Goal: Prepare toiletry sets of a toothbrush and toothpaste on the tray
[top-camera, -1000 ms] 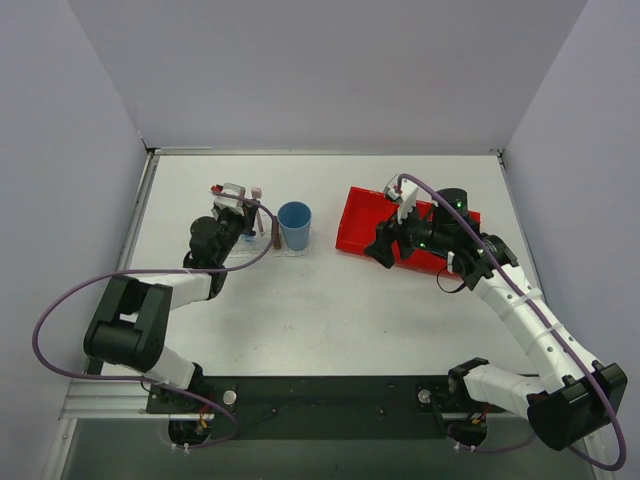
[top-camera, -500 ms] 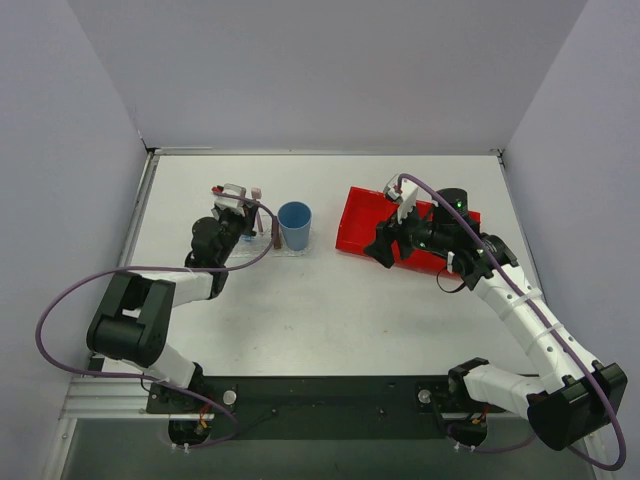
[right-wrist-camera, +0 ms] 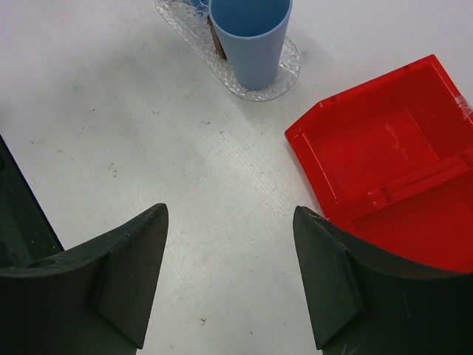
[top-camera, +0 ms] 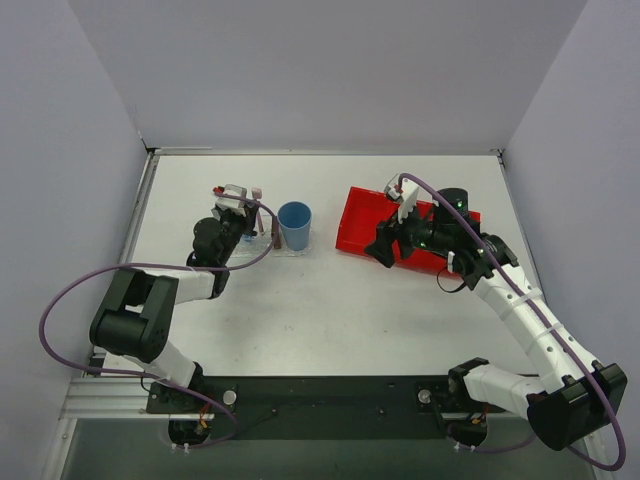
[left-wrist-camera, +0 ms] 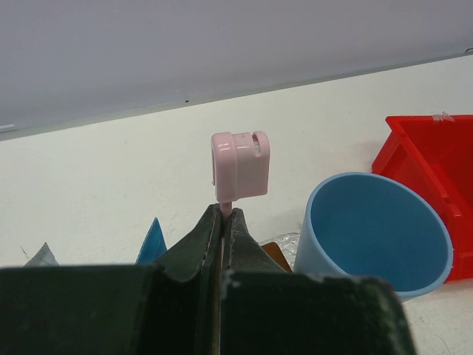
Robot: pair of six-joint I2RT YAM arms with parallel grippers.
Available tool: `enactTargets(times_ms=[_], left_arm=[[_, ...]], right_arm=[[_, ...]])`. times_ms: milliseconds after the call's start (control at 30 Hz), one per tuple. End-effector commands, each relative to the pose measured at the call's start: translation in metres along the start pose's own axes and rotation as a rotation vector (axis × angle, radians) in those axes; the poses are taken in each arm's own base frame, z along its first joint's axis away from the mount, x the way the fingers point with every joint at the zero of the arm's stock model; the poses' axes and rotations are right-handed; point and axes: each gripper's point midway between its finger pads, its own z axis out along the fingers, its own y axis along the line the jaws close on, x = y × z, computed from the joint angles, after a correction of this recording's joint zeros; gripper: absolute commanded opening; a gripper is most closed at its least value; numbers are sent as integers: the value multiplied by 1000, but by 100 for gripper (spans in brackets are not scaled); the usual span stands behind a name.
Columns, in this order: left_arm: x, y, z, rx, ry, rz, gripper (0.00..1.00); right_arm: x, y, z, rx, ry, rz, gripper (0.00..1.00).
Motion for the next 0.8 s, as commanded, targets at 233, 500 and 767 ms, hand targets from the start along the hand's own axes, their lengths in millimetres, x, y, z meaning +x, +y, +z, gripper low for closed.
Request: enactTargets(times_ms=[233,500,767], left_arm=[[-20,0,6,0,-79,22,0],[-18,0,7,0,-77,23,0],[-17,-1,8,4,-74,23,0]], right_arm=[[-11,3,-2,-23,-50,-22,63],[-11,3,-4,-21,-54,-25,63],[-12,3,-3,-24,-54,-22,63]])
